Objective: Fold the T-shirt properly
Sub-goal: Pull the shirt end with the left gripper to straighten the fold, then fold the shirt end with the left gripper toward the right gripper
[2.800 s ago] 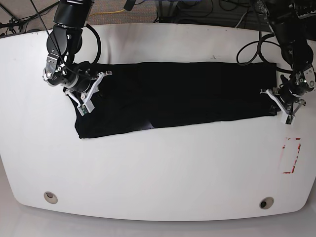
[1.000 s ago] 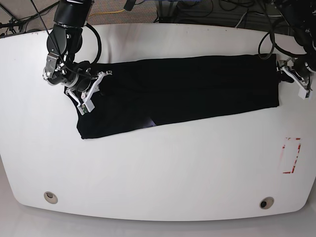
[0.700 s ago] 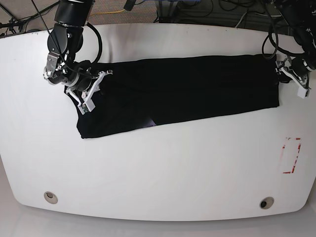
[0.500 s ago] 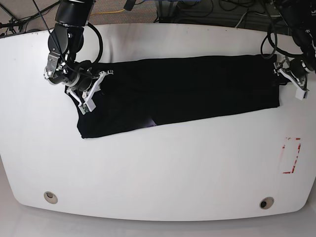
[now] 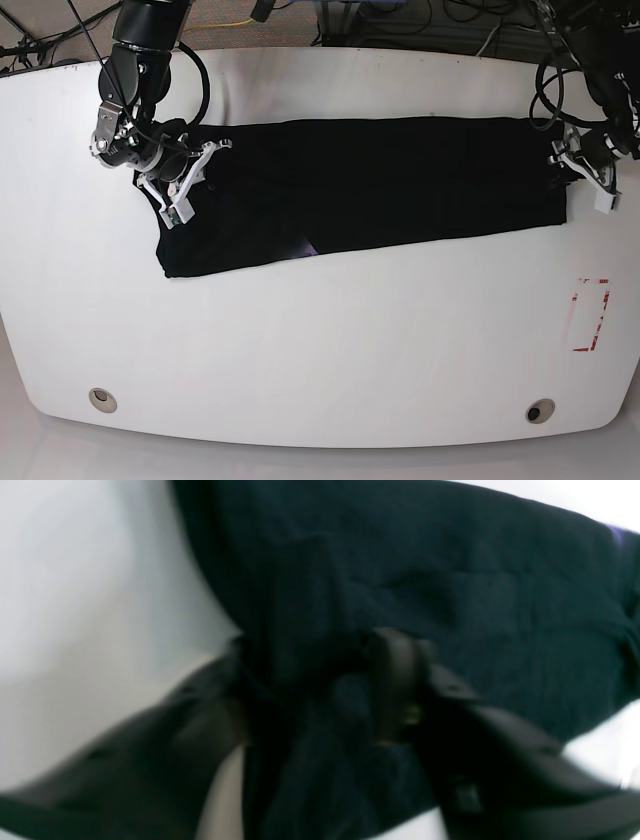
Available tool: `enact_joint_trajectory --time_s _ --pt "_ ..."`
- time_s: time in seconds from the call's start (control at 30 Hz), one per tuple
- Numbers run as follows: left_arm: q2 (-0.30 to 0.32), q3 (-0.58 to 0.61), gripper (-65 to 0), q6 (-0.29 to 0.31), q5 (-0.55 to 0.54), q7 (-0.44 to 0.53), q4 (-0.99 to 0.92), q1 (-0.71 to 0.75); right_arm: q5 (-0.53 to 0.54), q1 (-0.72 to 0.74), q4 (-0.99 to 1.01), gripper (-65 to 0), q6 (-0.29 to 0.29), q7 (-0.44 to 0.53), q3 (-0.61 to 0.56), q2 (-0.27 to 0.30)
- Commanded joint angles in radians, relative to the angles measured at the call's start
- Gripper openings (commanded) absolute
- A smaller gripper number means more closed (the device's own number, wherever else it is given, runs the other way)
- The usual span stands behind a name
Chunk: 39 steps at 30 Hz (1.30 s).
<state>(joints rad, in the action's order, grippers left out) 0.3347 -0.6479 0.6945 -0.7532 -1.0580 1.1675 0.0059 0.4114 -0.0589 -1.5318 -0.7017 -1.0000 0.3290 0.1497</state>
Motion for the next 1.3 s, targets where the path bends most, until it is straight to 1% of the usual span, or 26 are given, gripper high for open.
enact_joint_trajectory --time_s 0.0,0.03,0.07,0.2,0.3,0.4,0.5,0.57,0.7,0.8,0.93,1.03,1.07,1.13,1.23,1.27 --pt "-0.010 -0.002 -60.1 0.004 -0.010 0.018 0.009 -0.005 -0.029 -0.005 -0.006 -62.5 0.004 -0.041 0.000 0.006" --pt "-0.013 -0.002 -63.3 0.004 -0.010 0.026 0.012 -0.005 -0.029 -0.006 -0.006 -62.5 0.004 -0.041 0.000 0.006" --pt "-0.013 -0.002 -64.2 0.004 -0.010 0.032 0.012 -0.005 -0.029 -0.006 -0.006 -62.5 0.004 -0.041 0.000 0.006" --pt "-0.013 0.006 -63.8 0.004 -0.015 0.072 0.018 -0.001 -0.029 -0.009 -0.006 -62.5 0.004 -0.041 0.000 0.006" --pt "-0.013 0.006 -63.8 0.004 -0.009 0.075 0.082 0.006 -0.029 -0.014 -0.020 -62.6 0.004 -0.041 0.000 0.006" --pt "-0.015 0.013 -63.8 0.004 -0.009 0.077 0.200 0.050 -0.029 -0.028 -0.029 -62.6 0.004 -0.041 0.000 0.006" --pt "-0.015 0.058 -63.8 0.004 -0.009 0.074 0.328 0.065 -0.029 -0.026 -0.031 -62.6 0.004 -0.041 0.000 0.006" --pt "-0.007 0.090 -63.8 0.004 -0.007 0.072 0.435 0.105 -0.029 -0.028 -0.037 -62.6 0.004 -0.041 0.000 0.006" --pt "-0.009 0.115 -63.6 0.000 -0.009 0.072 0.581 0.159 -0.029 -0.032 -0.043 -62.6 0.004 -0.041 0.000 0.006" --pt "-0.006 0.198 -63.6 -0.016 -0.007 0.072 0.658 0.165 -0.029 -0.028 -0.043 -62.6 0.004 -0.041 0.000 0.004" --pt "-0.009 0.294 -63.6 -0.016 -0.007 0.072 0.739 0.170 -0.029 -0.034 -0.043 -62.6 0.004 -0.041 -0.001 0.001" --pt "-0.015 0.369 -63.5 -0.026 -0.007 0.074 0.734 0.151 -0.033 -0.028 -0.039 -62.6 0.004 -0.041 0.000 -0.006" --pt "-0.027 0.408 -63.5 -0.037 -0.006 0.074 0.727 0.121 -0.032 -0.026 -0.042 -62.6 0.004 -0.041 -0.001 -0.008" --pt "-0.055 0.465 -63.3 -0.039 0.018 0.072 0.727 0.082 -0.029 -0.028 -0.048 -62.6 0.004 -0.041 -0.003 -0.008" --pt "-0.087 0.527 -63.3 -0.034 0.074 0.072 0.727 0.072 -0.029 -0.042 -0.066 -62.6 0.004 -0.041 -0.001 -0.009" --pt "-0.111 0.551 -63.3 -0.037 0.099 0.072 0.716 0.067 -0.029 -0.042 -0.066 -62.6 0.004 -0.041 -0.001 -0.009"
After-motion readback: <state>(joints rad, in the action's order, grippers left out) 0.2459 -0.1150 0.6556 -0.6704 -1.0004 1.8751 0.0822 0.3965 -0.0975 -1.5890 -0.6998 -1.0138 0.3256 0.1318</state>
